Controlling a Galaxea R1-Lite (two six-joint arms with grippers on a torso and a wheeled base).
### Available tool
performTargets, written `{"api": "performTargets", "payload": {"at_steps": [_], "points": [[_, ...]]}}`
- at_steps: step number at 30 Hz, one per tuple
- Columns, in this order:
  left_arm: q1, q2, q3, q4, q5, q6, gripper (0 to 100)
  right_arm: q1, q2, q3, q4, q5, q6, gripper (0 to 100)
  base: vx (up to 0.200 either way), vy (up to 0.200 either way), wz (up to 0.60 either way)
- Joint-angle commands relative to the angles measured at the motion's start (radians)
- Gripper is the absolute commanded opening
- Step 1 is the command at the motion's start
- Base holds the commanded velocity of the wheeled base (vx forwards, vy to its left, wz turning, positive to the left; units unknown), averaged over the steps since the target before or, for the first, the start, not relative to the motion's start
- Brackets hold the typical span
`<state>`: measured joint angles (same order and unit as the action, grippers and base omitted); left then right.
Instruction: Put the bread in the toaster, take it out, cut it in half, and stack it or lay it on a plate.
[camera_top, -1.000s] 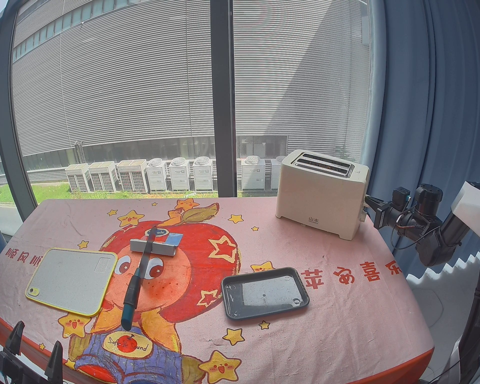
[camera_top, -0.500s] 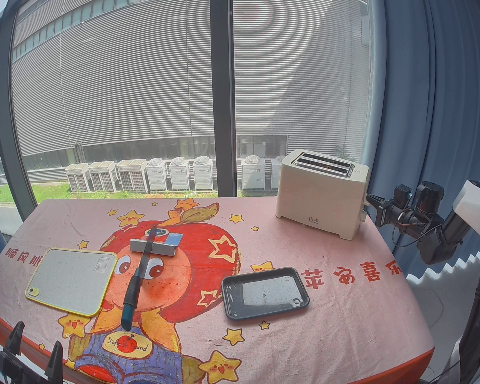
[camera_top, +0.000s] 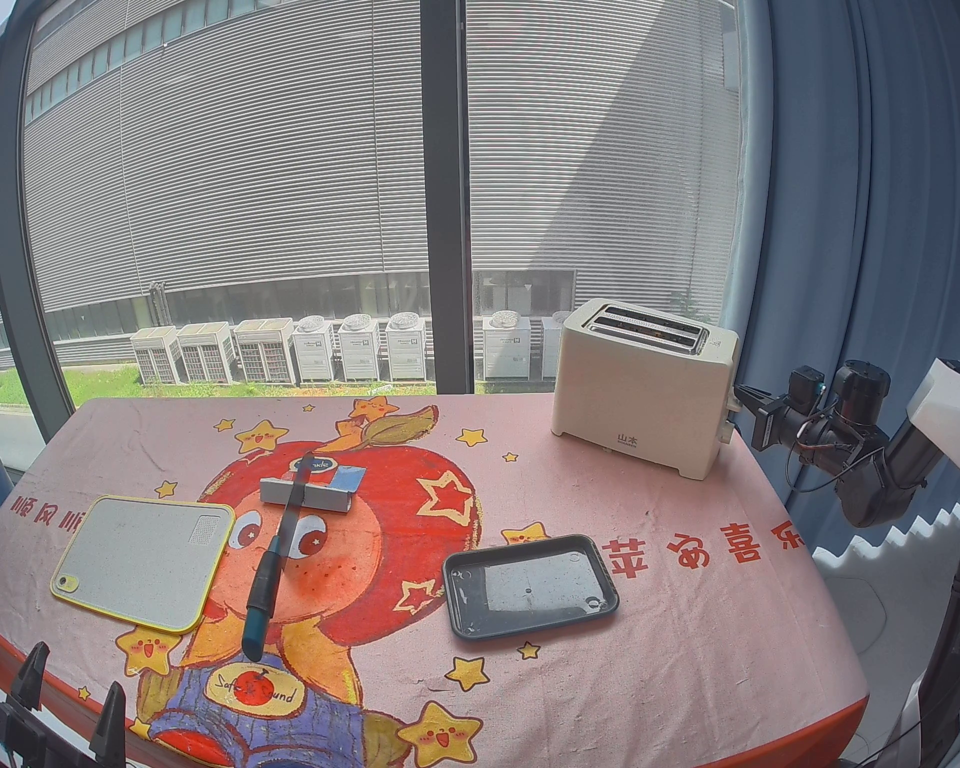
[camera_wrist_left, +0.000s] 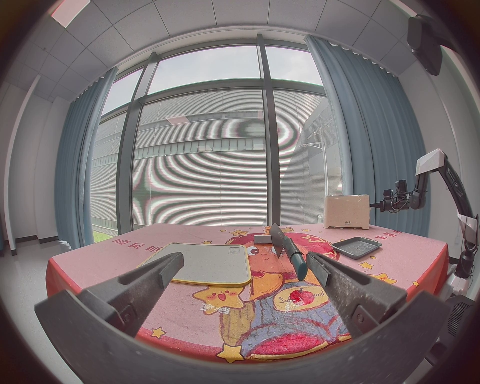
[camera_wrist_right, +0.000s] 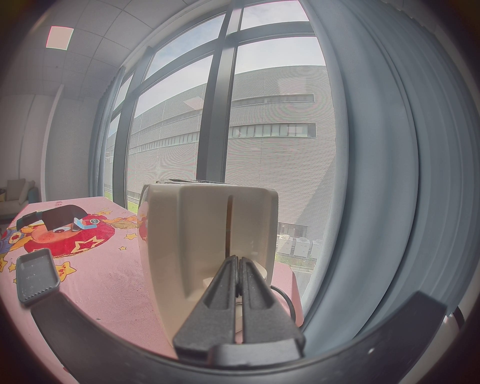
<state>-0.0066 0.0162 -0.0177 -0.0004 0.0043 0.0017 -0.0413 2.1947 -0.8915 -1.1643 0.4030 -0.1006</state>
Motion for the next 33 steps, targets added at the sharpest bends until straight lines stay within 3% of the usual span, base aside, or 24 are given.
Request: {"api": "performTargets", "payload": {"at_steps": [1, 33], "points": [[0.000, -0.016, 0.018, -0.001, 0.000, 0.000, 100, 0.000, -0.007, 0.002, -0.002, 0.000, -0.001, 0, 0.000, 0.000, 0.00], [0.000, -0.016, 0.018, 0.000, 0.000, 0.000, 100, 0.000, -0.010, 0.008, -0.002, 0.000, -0.002, 0, 0.000, 0.000, 0.00]]}}
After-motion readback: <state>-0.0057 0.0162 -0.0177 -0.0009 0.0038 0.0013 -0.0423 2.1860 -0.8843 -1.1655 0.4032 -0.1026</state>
